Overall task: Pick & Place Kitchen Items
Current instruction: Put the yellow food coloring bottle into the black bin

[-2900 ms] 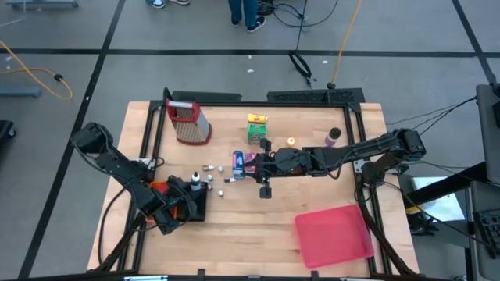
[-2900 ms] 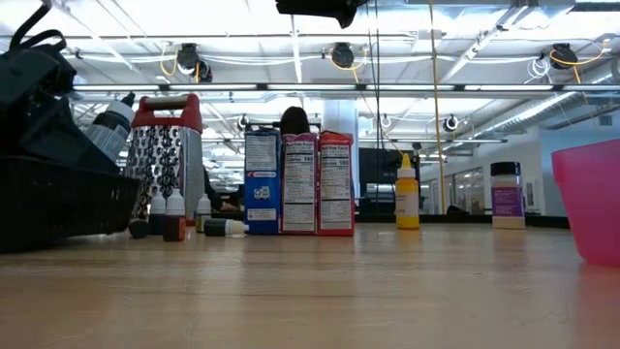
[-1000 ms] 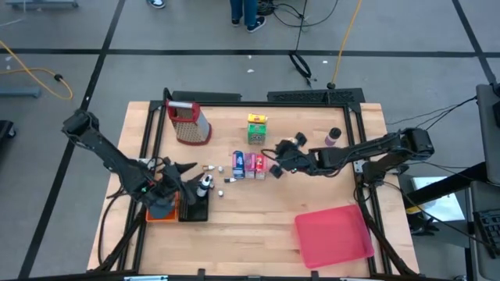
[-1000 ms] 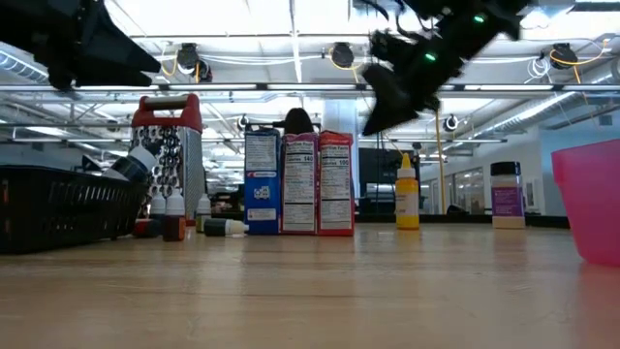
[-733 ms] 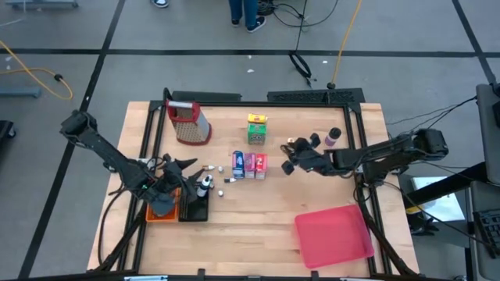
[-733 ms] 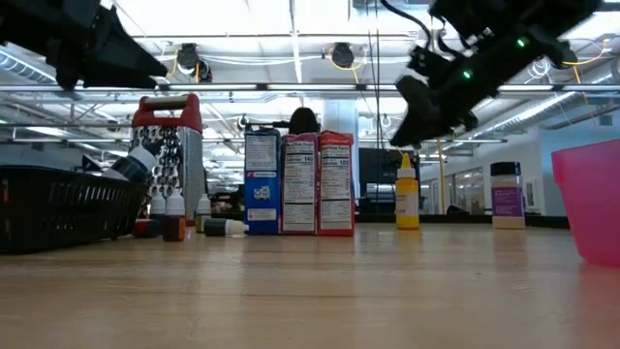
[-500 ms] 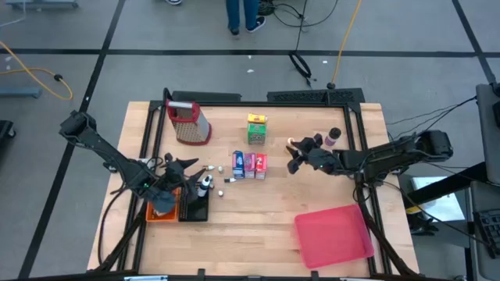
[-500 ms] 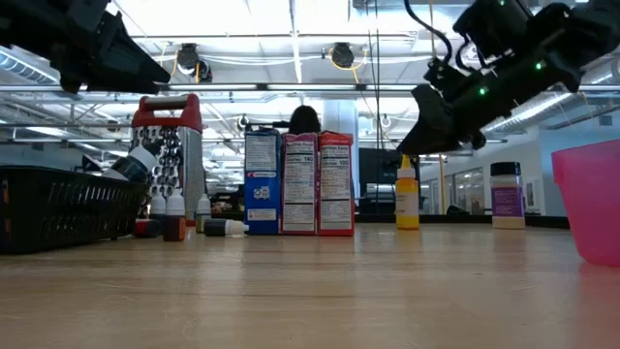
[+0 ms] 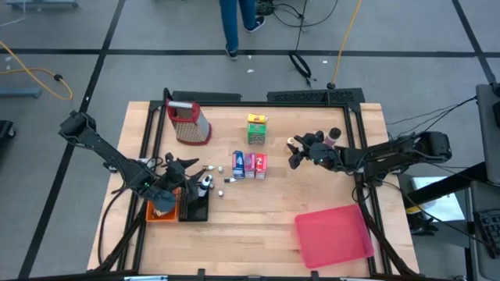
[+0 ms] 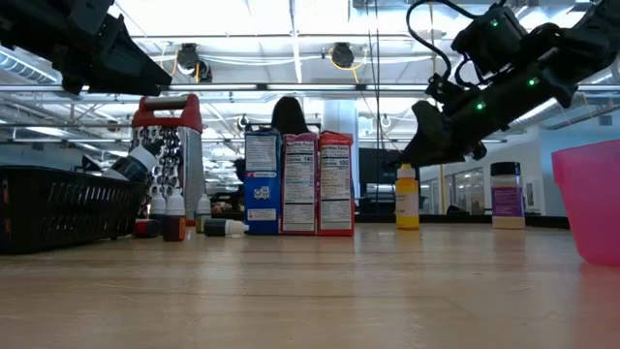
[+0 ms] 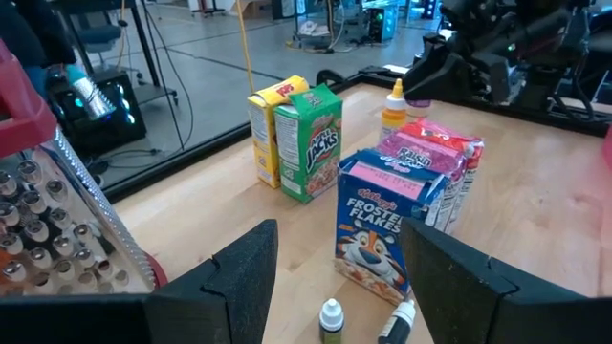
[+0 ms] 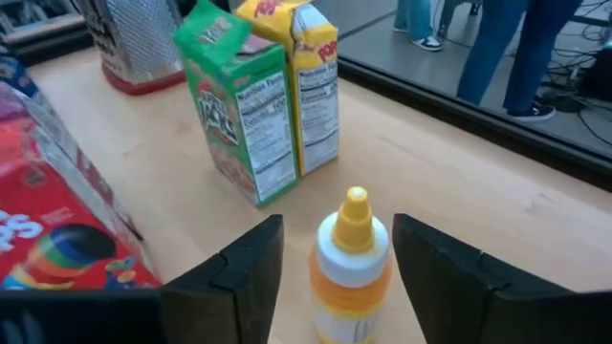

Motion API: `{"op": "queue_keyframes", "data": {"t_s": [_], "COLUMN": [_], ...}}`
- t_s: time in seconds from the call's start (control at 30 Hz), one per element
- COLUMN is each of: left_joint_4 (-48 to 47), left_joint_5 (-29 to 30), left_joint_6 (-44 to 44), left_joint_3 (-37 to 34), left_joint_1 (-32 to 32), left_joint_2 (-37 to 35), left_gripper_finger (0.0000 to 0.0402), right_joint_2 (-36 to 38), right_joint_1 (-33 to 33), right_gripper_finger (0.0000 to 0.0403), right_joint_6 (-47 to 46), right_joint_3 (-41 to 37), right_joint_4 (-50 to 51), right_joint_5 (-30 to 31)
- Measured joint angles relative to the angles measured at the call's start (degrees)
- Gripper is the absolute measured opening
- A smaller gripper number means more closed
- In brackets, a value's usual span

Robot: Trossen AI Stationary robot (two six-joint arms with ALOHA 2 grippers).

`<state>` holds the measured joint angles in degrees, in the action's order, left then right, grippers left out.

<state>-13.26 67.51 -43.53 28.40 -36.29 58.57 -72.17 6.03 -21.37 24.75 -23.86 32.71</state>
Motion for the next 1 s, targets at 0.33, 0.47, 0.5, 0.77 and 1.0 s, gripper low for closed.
{"op": "queue_keyframes", "data": {"t_s": [0.33,0.47,0.5,0.77,1.0], "left_joint_4": [-0.01,-0.02,-0.02,0.0,0.08], "left_joint_5": [-0.14,-0.2,-0.2,-0.2,-0.2], "left_joint_6": [0.07,0.05,0.07,0.08,-0.06], "left_joint_3": [0.0,0.0,0.0,0.0,0.0], "left_joint_1": [0.0,0.0,0.0,0.0,0.0], "left_joint_2": [0.0,0.0,0.0,0.02,0.02], "left_gripper_finger": [0.0223,0.0223,0.0223,0.0223,0.0223], "right_joint_2": [-5.93,-6.95,-7.14,-7.16,-5.81], "right_joint_1": [3.76,4.88,5.08,5.95,4.98], "right_gripper_finger": [0.0194,0.0193,0.0191,0.011,0.011], "right_joint_6": [2.52,2.57,2.42,2.35,3.7], "right_joint_3": [0.0,0.0,0.0,0.0,0.18], "right_joint_4": [-6.76,-8.33,-8.36,-8.07,-11.53], "right_joint_5": [-2.95,-3.06,-3.08,-6.01,-7.47]}}
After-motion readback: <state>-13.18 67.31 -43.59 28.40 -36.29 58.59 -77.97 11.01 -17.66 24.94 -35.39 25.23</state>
